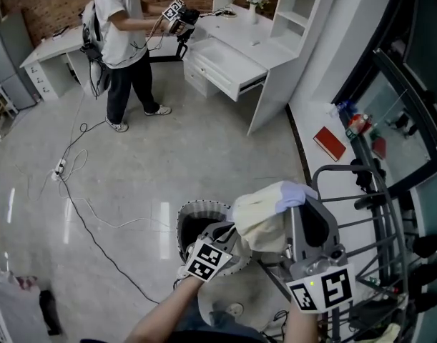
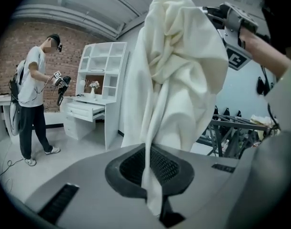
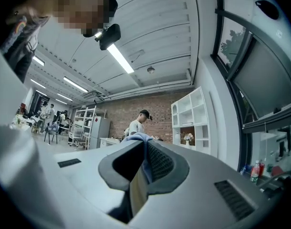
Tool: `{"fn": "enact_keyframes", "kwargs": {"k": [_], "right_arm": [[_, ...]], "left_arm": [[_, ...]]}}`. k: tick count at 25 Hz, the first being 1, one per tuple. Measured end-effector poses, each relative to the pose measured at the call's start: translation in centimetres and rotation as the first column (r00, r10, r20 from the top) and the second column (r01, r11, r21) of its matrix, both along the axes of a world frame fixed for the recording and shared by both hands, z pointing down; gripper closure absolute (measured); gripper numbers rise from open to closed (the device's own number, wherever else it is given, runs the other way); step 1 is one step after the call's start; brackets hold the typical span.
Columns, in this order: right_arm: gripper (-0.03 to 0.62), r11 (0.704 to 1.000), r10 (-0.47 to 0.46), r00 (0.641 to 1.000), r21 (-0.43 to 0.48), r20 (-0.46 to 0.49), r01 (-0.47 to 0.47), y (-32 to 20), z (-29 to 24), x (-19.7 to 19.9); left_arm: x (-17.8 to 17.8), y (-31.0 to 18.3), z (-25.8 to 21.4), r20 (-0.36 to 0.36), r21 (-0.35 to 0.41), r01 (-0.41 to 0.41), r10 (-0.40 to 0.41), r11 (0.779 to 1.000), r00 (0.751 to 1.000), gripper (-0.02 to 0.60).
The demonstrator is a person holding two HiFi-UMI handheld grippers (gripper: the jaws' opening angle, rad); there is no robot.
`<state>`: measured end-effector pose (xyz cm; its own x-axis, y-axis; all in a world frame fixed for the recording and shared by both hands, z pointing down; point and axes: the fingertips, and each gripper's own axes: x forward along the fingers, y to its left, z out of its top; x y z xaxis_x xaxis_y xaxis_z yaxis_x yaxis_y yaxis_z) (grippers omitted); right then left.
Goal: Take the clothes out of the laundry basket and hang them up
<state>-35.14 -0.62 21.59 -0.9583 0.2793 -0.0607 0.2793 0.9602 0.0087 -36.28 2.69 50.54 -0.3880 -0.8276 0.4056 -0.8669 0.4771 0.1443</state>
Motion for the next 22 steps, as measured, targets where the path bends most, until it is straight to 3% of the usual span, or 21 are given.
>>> {"fn": "enact_keyframes", "kwargs": {"k": [7,13,22], "right_arm": [[0.571,0.993,0.121,0.993,-0.011,-0.004,-0.121,-4.4,0.5,3.3],[0.571,0.966,0.258,0.966,-0.009,-0.016,-0.258,-8.5,1.4,7.1],[0.57,0.897,0.442,0.897,0.017,-0.024,-0.442,-17.3,2.0,15.2]], "left_arm": [[0.6,-0.3,-2.7,0.006,0.016,-0.015,0.015,1.0,1.0,0.555],[0.3,-0.9,-8.8,0.081,0.103,-0.01,0.001,0.995,0.997,0.555],[4.9,-10.3,-19.7,0.208,0.211,-0.14,0.095,0.967,0.973,0.555]]}}
